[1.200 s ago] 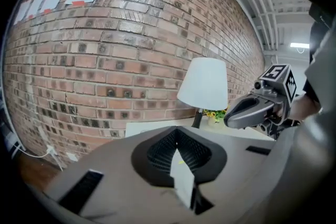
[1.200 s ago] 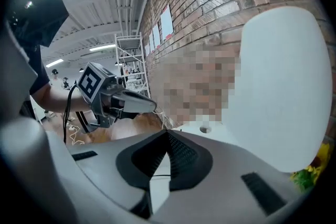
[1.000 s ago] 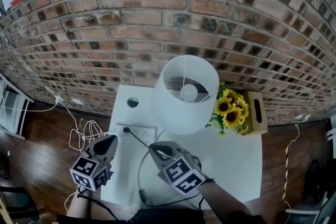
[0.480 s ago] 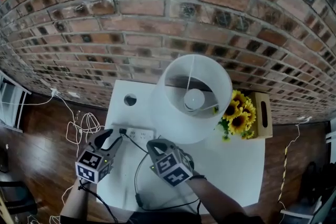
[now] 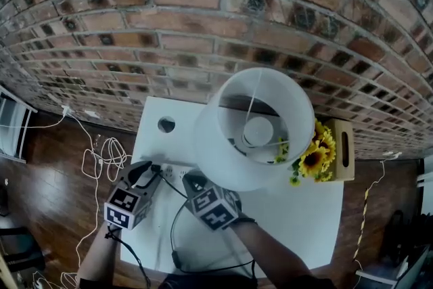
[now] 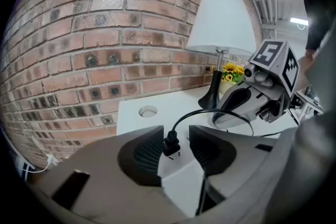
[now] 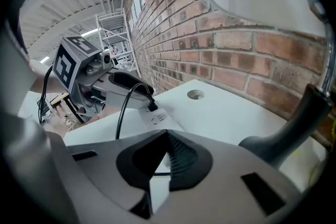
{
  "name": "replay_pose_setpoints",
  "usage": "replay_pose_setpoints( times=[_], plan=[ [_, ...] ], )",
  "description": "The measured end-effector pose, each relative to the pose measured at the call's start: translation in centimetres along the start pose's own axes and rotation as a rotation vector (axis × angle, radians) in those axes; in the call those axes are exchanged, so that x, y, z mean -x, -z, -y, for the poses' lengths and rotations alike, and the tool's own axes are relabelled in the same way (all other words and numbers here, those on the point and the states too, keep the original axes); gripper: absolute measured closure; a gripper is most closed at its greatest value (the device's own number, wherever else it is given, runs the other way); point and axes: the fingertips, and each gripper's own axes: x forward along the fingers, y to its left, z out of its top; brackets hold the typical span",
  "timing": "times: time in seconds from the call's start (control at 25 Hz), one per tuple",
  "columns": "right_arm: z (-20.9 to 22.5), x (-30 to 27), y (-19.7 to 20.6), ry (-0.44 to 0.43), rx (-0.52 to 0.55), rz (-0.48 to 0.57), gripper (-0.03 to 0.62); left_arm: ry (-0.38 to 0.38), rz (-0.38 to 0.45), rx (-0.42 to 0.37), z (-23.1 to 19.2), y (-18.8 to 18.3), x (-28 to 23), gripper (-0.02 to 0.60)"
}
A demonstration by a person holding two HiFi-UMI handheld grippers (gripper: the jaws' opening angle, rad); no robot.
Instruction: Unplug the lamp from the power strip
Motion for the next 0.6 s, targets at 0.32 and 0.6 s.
replay_pose_setpoints(
  times=[0.32, 0.6],
  plan=[
    [-0.1, -1.5, -0.2, -0.003, -0.02, -0.035, 0.602, -0.024, 0.011, 0.007, -0.6, 0.0, -0.4, 0.466],
    [0.1, -1.6, -0.2, -0.002, -0.034, -0.045, 0.602, -0.02, 0.012, -0.024, -0.8, 0.0, -0.7, 0.469]
  ],
)
